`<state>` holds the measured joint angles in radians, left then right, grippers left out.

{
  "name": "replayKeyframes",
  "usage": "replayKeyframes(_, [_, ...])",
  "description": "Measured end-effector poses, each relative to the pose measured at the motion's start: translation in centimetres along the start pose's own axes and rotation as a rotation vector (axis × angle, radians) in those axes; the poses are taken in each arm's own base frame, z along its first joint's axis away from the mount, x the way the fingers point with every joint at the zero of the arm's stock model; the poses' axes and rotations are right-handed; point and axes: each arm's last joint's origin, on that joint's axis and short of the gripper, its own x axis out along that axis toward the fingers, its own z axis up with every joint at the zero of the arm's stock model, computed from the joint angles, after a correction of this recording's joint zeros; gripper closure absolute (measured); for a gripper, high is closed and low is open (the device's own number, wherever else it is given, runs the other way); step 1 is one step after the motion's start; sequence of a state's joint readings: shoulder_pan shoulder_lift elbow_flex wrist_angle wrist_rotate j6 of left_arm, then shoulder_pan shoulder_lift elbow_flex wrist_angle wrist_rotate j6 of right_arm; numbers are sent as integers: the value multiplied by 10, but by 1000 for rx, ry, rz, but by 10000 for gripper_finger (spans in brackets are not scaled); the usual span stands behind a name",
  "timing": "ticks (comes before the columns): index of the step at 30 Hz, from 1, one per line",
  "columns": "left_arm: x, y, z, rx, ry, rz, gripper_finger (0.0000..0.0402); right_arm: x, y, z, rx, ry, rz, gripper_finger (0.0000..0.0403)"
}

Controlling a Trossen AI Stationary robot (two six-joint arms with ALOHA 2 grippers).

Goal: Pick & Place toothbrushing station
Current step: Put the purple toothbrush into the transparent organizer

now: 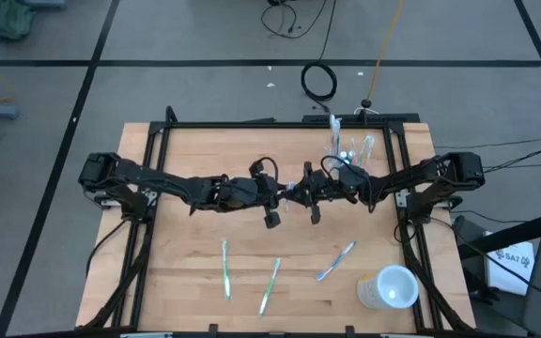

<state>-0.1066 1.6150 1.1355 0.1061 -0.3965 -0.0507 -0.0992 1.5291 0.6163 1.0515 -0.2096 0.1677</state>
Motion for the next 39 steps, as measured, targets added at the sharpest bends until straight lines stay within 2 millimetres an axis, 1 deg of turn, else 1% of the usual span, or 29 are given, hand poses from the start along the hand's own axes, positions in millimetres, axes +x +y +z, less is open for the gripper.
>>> replayKeyframes(4, [4,9,0,-11,8,-17,315,0,-2,-1,3,8,-11,379])
replayKeyframes(8, [6,15,-1,-35,20,-55,269,0,-2,-1,-4,10,-10,377])
replayKeyframes(12, [6,16,0,-27,21,-46,223,-1,-5,-2,-17,25,-20,375])
replayKeyframes(16, [-4,19,4,18,25,18,197,-2,-12,-2,-15,38,-55,381])
replayKeyframes(20, [-23,25,9,17,70,92,190,-4,-19,0,-16,31,-91,378])
replayKeyframes(23, [-35,28,11,-16,101,89,190,-7,-28,2,-34,17,-199,376])
replayKeyframes(28, [-56,32,11,-73,168,85,190,-17,-41,13,-122,0,-415,379])
replayKeyframes(31, [-62,33,9,-72,208,87,190,-26,-46,24,-194,-6,-640,376])
replayKeyframes(34, [-63,31,8,-69,221,83,190,-36,-47,27,-280,92,-857,376])
replayKeyframes(37, [-64,30,5,-54,244,80,190,-44,-45,28,-300,159,-981,377])
replayKeyframes(39, [-64,30,4,-47,250,91,190,-46,-44,29,-300,172,-1003,378])
